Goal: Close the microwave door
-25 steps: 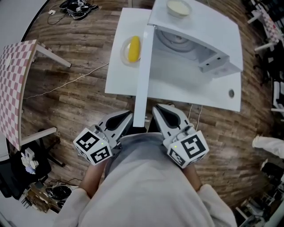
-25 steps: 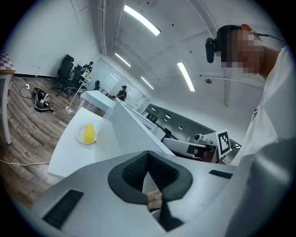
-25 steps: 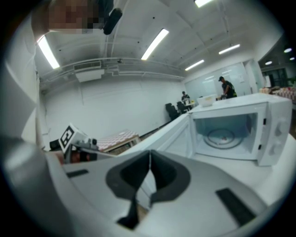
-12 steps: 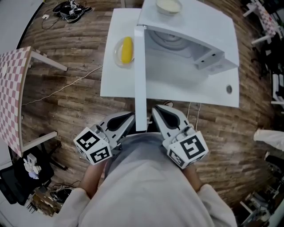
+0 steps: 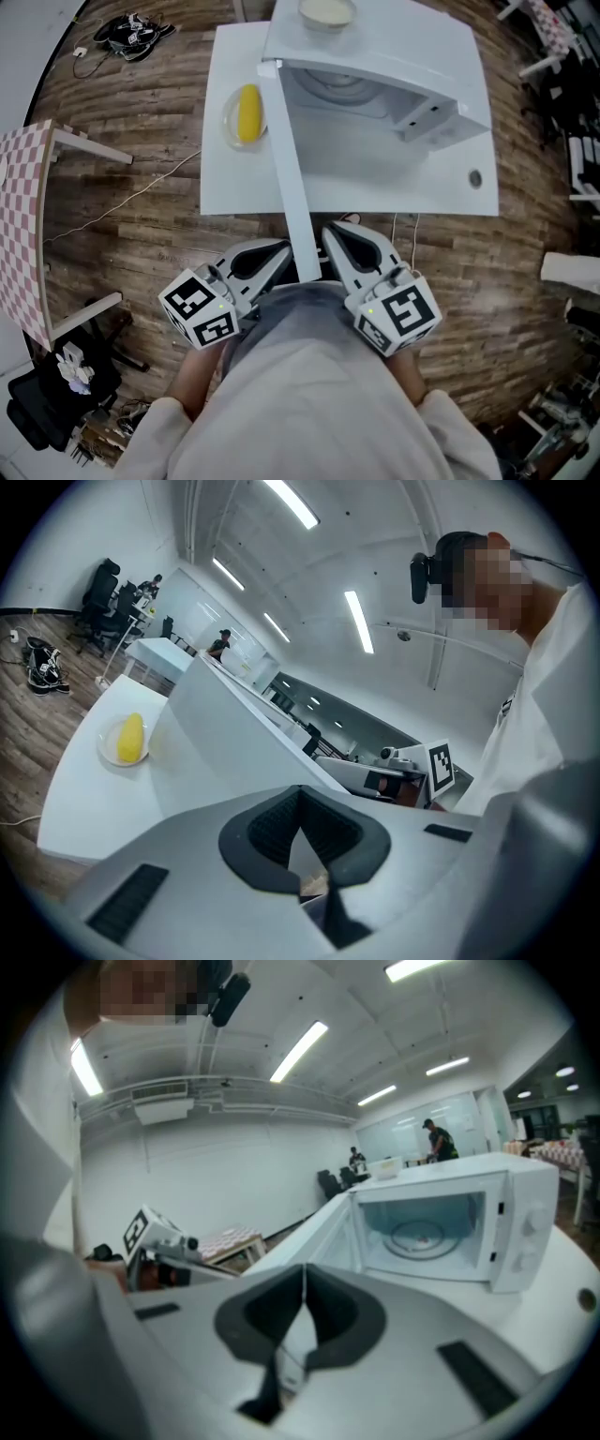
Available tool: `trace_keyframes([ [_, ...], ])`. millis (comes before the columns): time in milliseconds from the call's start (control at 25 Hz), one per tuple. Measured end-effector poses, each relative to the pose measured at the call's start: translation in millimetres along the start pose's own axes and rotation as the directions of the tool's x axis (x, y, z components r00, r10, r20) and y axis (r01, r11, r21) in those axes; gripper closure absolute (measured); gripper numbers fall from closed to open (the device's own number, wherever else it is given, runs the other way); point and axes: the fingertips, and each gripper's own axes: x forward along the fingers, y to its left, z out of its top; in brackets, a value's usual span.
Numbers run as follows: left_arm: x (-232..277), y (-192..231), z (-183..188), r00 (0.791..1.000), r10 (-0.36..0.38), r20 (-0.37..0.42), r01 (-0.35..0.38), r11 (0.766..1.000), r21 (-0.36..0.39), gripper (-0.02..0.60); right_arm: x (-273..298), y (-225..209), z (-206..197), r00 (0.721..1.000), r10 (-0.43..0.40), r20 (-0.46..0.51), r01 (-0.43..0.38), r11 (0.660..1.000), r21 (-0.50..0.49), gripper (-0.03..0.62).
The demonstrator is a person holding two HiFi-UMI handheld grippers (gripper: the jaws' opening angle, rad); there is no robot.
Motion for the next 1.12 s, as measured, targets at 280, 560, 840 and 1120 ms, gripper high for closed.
trace_keyframes([
  [280,11,-7,1,0.999,-0.029,-0.016,0.029,1.0,-0.006,0.568,-8,-11,1,1.0,-0.026,0.001,0.026,1.0,0.009,0.571],
  [560,18,-9,-1,0.999,-0.036,-0.026,0.036,0.999,-0.021,0.568,-11,-17,-2,0.999,-0.041,-0.005,0.041,0.999,-0.006,0.571],
  [840,22,-12,0,0.998,-0.051,-0.034,0.05,0.998,-0.034,0.568,-14,-21,1,0.999,-0.047,-0.004,0.047,0.999,0.002,0.571],
  [1120,31,-14,1,0.996,-0.08,-0.043,0.077,0.995,-0.059,0.568,-18,-31,0,0.997,-0.071,-0.004,0.071,0.997,0.016,0.571],
])
